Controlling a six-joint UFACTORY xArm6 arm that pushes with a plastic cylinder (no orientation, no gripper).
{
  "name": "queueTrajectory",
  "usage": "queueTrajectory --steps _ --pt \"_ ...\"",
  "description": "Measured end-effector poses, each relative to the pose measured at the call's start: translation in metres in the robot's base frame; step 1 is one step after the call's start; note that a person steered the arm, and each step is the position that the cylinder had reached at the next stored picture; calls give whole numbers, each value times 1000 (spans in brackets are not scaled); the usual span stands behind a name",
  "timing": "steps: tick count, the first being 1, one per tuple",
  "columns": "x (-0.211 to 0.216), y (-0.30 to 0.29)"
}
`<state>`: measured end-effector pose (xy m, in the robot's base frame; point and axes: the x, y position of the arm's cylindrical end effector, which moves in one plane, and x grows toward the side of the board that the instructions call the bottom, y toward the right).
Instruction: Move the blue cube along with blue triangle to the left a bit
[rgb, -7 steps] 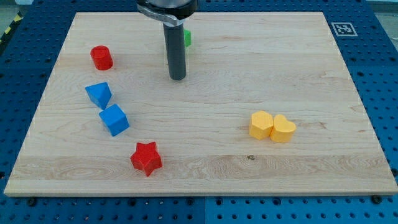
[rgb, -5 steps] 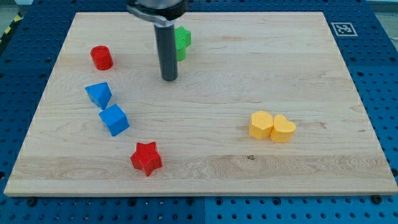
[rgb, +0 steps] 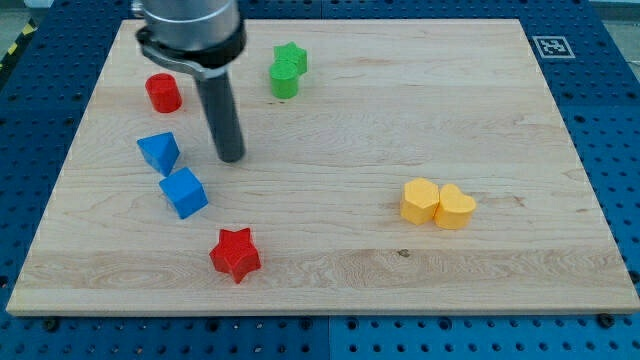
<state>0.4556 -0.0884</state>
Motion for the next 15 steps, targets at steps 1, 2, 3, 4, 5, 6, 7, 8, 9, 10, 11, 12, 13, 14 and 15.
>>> queueTrajectory --steps 1,2,3,4,5,6,7,8,9,10,11,12,13,14,15 --pt "49 31" --pt "79 3" --pt "73 -37" --pt "44 -80" --pt "38 -82" --pt "43 -23" --pt "-8 -7" --pt "-64 -25" --pt "-56 -55" --pt "-42 -64" --pt "-26 -68" --pt "-26 -68" --pt "-78 -68" --pt "-61 -71" --pt "-47 -77"
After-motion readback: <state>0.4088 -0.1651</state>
